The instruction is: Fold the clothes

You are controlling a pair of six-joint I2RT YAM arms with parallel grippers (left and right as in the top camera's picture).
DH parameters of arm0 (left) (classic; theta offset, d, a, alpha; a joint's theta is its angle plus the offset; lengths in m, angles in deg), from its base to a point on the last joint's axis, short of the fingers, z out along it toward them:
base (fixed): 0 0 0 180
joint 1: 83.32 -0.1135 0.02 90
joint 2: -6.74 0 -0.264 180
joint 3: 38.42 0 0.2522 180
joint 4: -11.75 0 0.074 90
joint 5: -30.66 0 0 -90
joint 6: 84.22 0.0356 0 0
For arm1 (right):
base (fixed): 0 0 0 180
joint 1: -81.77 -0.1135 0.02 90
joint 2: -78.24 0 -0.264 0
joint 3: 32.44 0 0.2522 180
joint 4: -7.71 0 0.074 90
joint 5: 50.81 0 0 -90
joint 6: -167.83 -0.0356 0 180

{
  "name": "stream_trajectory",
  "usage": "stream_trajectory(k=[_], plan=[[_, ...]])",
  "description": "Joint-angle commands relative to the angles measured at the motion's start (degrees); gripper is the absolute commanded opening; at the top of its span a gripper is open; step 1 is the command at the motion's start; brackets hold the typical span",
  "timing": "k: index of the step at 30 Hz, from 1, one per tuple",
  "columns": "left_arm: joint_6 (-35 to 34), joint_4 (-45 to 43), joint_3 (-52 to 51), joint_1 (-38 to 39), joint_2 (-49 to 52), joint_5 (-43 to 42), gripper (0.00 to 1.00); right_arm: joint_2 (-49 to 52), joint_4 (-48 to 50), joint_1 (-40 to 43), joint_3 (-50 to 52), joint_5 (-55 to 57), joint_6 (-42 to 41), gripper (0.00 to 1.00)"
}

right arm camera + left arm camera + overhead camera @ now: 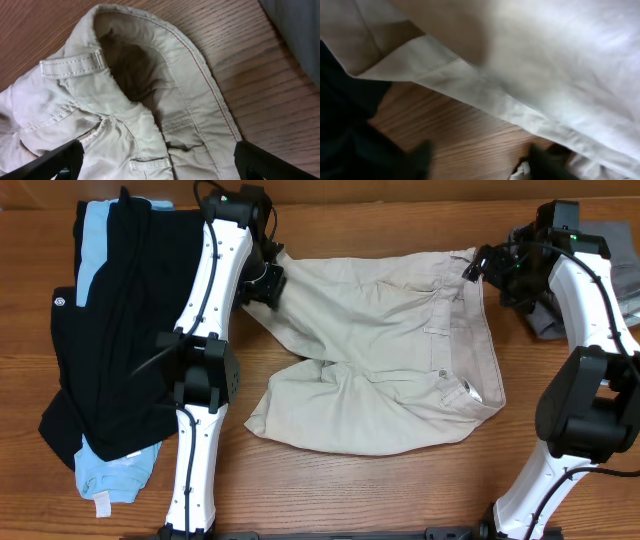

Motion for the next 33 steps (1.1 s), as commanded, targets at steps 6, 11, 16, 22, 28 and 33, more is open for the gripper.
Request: stream_trajectory(k=[6, 11, 16, 22, 28, 33], plan=[[4.2, -4.2, -6.8, 0.3, -1.1, 1.0, 0.48, -2.6, 0.1, 0.0, -1.0, 0.6, 0.4, 1.0], [4.2, -13.5, -10.4, 0.4, -1.1, -1.7, 0.57, -2.6, 0.1, 0.0, -1.0, 0.6, 0.4, 1.0], [5.0, -21.2, -10.5, 0.7, -1.1, -4.5, 0.65, -2.6, 0.1, 0.0, -1.0, 0.6, 0.4, 1.0], [7.7, -28.1, -10.5, 2.7, -1.0, -6.0, 0.79, -2.6, 0.2, 0.0, -1.0, 0.6, 0.4, 1.0], [8.7, -24.3, -10.4, 4.0, -1.2, -1.9, 0.8, -2.6, 0.1, 0.0, -1.0, 0.6, 0.4, 1.0], [5.4, -17.2, -7.8, 3.2, -2.2, -0.5, 0.78, -2.6, 0.1, 0.0, -1.0, 0.6, 0.4, 1.0]])
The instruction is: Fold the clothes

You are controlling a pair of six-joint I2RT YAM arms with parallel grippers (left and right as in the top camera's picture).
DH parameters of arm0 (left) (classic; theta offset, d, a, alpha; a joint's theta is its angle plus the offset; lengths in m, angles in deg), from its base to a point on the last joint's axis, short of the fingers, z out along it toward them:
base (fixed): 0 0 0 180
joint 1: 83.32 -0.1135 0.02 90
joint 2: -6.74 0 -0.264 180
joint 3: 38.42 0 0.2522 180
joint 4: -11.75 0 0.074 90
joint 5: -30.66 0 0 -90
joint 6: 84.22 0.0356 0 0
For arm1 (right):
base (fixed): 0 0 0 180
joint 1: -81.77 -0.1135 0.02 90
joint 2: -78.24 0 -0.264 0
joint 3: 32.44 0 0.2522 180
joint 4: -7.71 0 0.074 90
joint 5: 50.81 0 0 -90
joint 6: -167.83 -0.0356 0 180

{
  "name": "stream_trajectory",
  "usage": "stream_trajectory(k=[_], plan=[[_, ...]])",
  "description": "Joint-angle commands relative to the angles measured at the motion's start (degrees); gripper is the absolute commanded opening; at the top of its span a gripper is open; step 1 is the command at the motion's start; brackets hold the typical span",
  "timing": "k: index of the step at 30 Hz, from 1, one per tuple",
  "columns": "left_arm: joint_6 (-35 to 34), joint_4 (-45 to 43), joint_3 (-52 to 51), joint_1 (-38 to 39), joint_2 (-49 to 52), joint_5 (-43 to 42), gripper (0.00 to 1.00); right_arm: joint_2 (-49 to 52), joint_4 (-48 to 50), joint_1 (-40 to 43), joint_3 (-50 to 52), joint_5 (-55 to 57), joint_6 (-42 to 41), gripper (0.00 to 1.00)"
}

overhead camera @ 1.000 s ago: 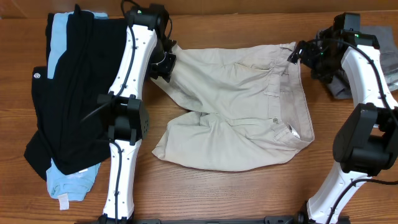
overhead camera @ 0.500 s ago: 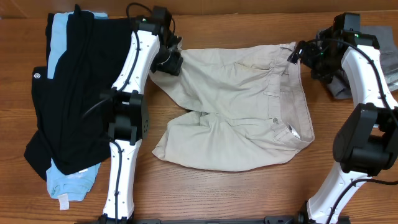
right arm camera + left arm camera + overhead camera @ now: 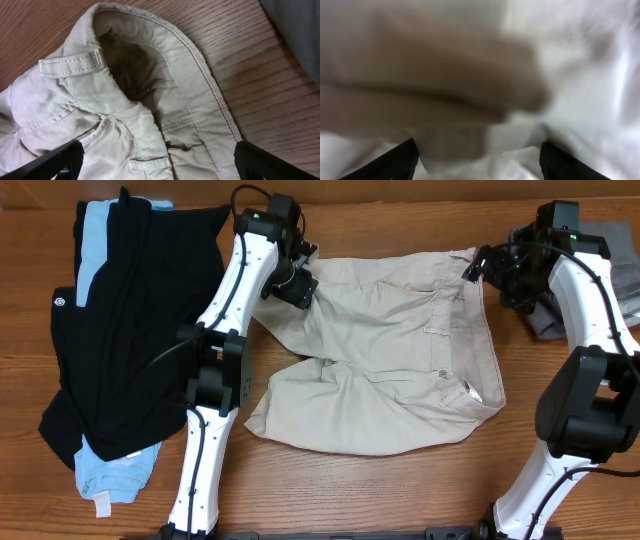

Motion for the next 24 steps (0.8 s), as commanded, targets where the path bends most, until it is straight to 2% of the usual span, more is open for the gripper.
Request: stream_trajectory(k=[1, 4, 6, 10, 14, 21, 24], plan=[[-2.1, 3.6, 3.3, -1.3, -2.4, 1.7, 0.77, -2.6, 0.2, 0.0, -1.0, 0.6, 0.4, 1.0], [-2.4, 6.2, 5.7, -2.3, -3.4, 2.1, 0.76, -2.6, 0.2, 0.0, -1.0, 0.6, 0.4, 1.0], [-1.9, 7.2, 6.3, -3.0, -3.7, 3.1, 0.71, -2.6, 0.2, 0.0, -1.0, 0.6, 0.4, 1.0], [1.0, 7.8, 4.4, -3.8, -3.0, 2.4, 0.53, -2.6, 0.2, 0.0, -1.0, 0.5, 0.4, 1.0], [1.6, 3.8, -1.0, -3.9, -2.9, 2.1, 0.47, -2.6, 0.2, 0.0, -1.0, 0.5, 0.4, 1.0], [1.6, -2.5, -5.5, -3.4, -2.9, 1.7, 0.48, -2.6, 0.2, 0.0, -1.0, 0.5, 0.4, 1.0], [2.6, -6.1, -5.5, -3.0, -2.9, 1.7, 0.62, -2.6, 0.3, 0.0, -1.0, 0.5, 0.4, 1.0]])
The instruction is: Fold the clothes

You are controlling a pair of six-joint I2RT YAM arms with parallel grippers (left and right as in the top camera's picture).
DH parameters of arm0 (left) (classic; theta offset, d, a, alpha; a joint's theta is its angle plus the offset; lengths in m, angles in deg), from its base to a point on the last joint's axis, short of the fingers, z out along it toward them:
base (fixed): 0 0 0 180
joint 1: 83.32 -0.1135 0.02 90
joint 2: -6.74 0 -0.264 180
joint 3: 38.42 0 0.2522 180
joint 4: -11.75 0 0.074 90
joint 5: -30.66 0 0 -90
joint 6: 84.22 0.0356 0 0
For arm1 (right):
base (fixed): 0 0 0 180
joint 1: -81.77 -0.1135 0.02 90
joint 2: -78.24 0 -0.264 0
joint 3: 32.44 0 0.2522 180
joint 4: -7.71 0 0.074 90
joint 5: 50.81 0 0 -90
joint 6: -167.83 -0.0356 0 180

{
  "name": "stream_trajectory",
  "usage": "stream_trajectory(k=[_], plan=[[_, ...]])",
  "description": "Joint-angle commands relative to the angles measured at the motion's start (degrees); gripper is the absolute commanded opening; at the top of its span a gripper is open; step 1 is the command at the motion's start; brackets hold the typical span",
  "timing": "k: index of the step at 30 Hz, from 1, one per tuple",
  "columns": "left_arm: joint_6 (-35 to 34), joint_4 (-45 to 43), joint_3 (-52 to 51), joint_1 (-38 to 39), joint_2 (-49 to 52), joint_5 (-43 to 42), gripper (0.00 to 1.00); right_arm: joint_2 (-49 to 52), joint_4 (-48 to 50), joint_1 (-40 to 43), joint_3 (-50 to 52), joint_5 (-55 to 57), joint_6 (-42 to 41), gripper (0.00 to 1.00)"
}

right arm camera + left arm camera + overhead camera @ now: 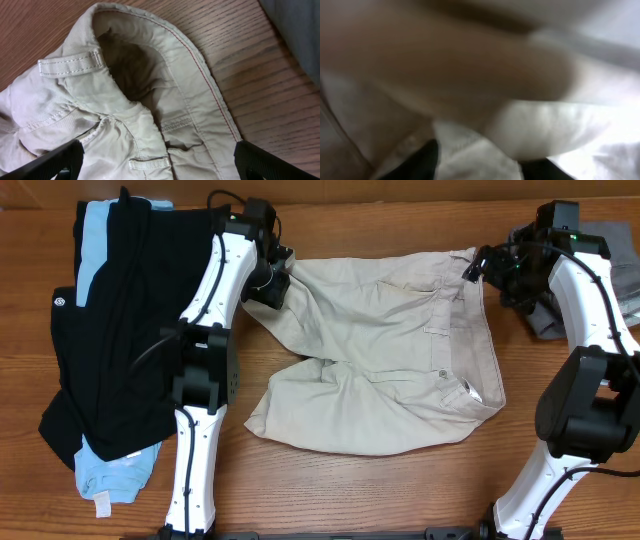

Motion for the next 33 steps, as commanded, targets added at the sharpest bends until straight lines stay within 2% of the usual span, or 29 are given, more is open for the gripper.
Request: stream_trajectory(k=[1, 3, 10, 17, 22, 26, 28, 29, 31, 32, 33], plan=[[1.5, -3.1, -0.2, 0.9, -1.6, -0.6, 0.65, -2.6, 0.3, 0.0, -1.0, 0.4, 0.4, 1.0], [1.5, -5.9, -0.2, 1.0, -1.6, -1.6, 0.72, -2.6, 0.3, 0.0, -1.0, 0.4, 0.4, 1.0], [3.2, -9.0, -0.3, 1.8, -0.3, -4.8, 0.75, -2.6, 0.2, 0.0, -1.0, 0.5, 0.4, 1.0], [4.1, -5.8, -0.5, 2.3, 0.2, -3.4, 0.73, -2.6, 0.2, 0.0, -1.0, 0.5, 0.4, 1.0], [4.1, -8.1, -1.9, 1.8, 0.3, -2.0, 0.73, -2.6, 0.2, 0.0, -1.0, 0.5, 0.4, 1.0], [4.1, -9.4, -2.8, 1.7, 1.1, -1.9, 0.69, -2.6, 0.2, 0.0, -1.0, 0.5, 0.4, 1.0], [4.0, -9.5, -2.8, 1.7, 1.6, -1.9, 0.55, -2.6, 0.2, 0.0, -1.0, 0.5, 0.4, 1.0], [4.0, -9.5, -2.8, 1.7, 1.7, -1.9, 0.43, -2.6, 0.2, 0.0, -1.0, 0.5, 0.4, 1.0], [3.5, -9.5, -2.8, 1.7, 1.7, -1.5, 0.08, -2.6, 0.2, 0.0, -1.0, 0.5, 0.4, 1.0], [2.3, -9.5, -2.6, 1.7, 1.7, -0.8, 0.04, -2.6, 0.2, 0.0, -1.0, 0.5, 0.4, 1.0], [1.0, -9.4, -2.3, 1.7, 1.6, -0.1, 0.04, -2.6, 0.2, 0.0, -1.0, 0.5, 0.4, 1.0]])
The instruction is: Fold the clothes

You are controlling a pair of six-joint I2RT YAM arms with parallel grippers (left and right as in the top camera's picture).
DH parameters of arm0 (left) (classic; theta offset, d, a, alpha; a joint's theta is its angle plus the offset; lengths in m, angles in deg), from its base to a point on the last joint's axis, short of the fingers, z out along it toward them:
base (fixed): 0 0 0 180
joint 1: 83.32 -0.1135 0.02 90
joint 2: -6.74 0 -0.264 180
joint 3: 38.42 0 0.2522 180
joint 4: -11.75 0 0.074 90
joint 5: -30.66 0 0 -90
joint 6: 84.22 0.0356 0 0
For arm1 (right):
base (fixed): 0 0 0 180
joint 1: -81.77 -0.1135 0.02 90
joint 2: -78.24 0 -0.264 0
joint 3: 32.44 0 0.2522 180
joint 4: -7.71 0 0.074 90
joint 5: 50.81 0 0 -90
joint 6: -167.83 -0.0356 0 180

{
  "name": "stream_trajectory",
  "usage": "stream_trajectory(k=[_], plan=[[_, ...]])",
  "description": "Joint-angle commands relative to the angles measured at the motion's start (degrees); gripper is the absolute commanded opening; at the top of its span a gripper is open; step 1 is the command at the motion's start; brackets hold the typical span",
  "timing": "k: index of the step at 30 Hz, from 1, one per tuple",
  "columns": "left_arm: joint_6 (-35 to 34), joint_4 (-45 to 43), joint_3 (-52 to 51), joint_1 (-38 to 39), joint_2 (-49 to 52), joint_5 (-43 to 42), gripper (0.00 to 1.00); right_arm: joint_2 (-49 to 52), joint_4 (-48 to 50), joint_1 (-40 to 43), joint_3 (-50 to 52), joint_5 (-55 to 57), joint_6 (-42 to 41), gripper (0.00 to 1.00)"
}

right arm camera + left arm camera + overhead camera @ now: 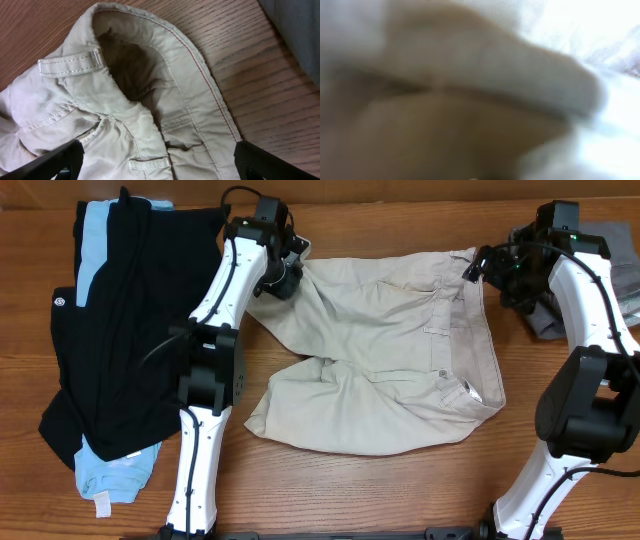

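Beige shorts [390, 350] lie spread on the wooden table [400, 490], waistband to the right, legs to the left. My left gripper [285, 278] is down on the hem of the upper leg. Its wrist view holds only blurred beige cloth [470, 85] pressed close, with the fingers hidden. My right gripper [482, 265] hovers at the upper end of the waistband [150, 65]. It stands open [160, 170], its dark fingertips [55, 160] wide apart with a belt loop between them, holding nothing.
A pile of black and light blue clothes [120, 330] covers the table's left side. A grey garment [620, 260] lies at the far right behind the right arm, and its edge [295, 25] shows in the right wrist view.
My left gripper has shifted a little to the right and farther back along the upper leg's hem. Cloth now fills its view and hides the fingers. The right arm has not moved.
My left gripper was at the left edge of the shorts' upper leg, with bare wood below. Then it was farther right over the cloth with fingers apart, then back left with fingers closer together. Now it is buried in the hem. The right gripper stayed open over the waistband.
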Motion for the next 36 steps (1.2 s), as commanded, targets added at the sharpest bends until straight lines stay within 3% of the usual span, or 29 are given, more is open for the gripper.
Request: stream_trajectory(k=[1, 6, 7, 8, 10, 14, 16, 17, 19, 20, 26, 31, 33, 36], plan=[[-3.0, 0.3, 0.2, -0.1, 1.4, 2.4, 0.04, -2.6, 0.3, 0.0, -1.0, 0.5, 0.4, 1.0], [-6.5, 3.6, 1.8, -0.3, 1.4, 2.4, 0.04, -2.6, 0.3, 0.0, -1.0, 0.4, 0.4, 1.0], [-6.7, 4.2, 1.8, -0.4, 1.4, 2.4, 0.09, -2.6, 0.3, 0.0, -1.0, 0.4, 0.4, 1.0], [-6.6, 4.9, 1.8, -0.4, 1.4, 2.3, 0.22, -2.6, 0.3, 0.0, -1.0, 0.4, 0.4, 1.0], [-6.6, 5.7, 1.7, -0.5, 1.4, 2.4, 0.33, -2.6, 0.3, 0.0, -1.0, 0.4, 0.4, 1.0], [-6.6, 7.7, 1.8, -0.4, 1.4, 2.3, 0.41, -2.6, 0.2, 0.0, -1.0, 0.4, 0.4, 1.0], [-6.6, 9.6, 1.7, -0.4, 1.4, 2.3, 0.4, -2.6, 0.1, 0.0, -1.0, 0.4, 0.4, 1.0], [-6.6, 10.1, 1.7, -0.4, 1.5, 2.3, 0.33, -2.6, 0.1, 0.0, -1.0, 0.4, 0.4, 1.0], [-6.6, 10.8, 1.7, -0.5, 1.5, 2.4, 0.09, -2.6, 0.1, 0.0, -1.0, 0.4, 0.4, 1.0], [-6.6, 11.0, 1.7, -0.7, 1.5, 2.4, 0.04, -2.6, 0.1, 0.0, -1.0, 0.4, 0.4, 1.0], [-8.3, 14.0, 2.9, -1.7, 0.9, 3.4, 0.04, -2.6, 0.0, 0.0, -1.0, 0.4, 0.4, 1.0], [-15.1, 27.6, 11.9, -3.9, -0.5, 7.0, 0.04, -2.6, -0.4, 0.0, -1.0, 0.4, 0.4, 1.0], [-18.0, 33.5, 16.9, -4.9, -0.8, 6.8, 0.04, -2.6, -0.9, 0.0, -1.0, 0.3, 0.4, 1.0], [-20.3, 33.5, 17.8, -5.9, -3.4, 1.2, 0.04, -2.6, -2.0, 0.0, -1.0, -0.3, 0.4, 1.0]])
